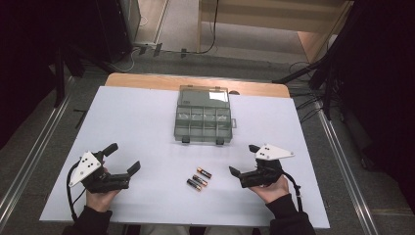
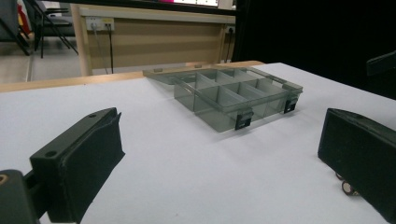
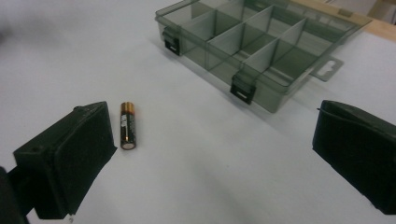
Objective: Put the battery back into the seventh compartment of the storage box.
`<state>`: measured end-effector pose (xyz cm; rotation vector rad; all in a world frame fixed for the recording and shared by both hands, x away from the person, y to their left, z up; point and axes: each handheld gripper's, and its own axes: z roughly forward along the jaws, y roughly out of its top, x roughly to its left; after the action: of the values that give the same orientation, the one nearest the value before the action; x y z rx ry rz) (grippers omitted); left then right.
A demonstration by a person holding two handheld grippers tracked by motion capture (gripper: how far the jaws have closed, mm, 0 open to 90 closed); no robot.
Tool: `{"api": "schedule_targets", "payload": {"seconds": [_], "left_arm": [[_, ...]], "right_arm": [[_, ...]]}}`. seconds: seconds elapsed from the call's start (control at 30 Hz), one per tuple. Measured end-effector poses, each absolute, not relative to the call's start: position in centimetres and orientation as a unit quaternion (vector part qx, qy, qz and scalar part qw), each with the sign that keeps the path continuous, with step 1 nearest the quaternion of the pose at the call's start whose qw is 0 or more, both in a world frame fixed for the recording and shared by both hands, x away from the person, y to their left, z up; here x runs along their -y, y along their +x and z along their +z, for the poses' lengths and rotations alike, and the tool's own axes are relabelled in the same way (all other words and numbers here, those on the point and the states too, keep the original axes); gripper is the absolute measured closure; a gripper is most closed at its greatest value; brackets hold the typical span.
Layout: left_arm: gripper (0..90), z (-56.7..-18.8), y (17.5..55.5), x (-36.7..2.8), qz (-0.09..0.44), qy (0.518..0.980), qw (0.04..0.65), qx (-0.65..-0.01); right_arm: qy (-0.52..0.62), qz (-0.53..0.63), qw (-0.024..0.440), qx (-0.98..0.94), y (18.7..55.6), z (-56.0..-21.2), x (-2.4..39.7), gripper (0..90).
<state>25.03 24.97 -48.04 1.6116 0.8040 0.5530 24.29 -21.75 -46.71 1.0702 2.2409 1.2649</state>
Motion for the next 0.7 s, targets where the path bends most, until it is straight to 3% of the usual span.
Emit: {"api": "schedule_targets", "payload": {"seconds": [0.7], "left_arm": [[0.0,-48.1,25.1,-24.9,0.236,0.696,0.584,-0.344]], "right_arm": [[0.353,0.37,0.119,-0.852,27.1,-47.3,17.4,0.0]]}}
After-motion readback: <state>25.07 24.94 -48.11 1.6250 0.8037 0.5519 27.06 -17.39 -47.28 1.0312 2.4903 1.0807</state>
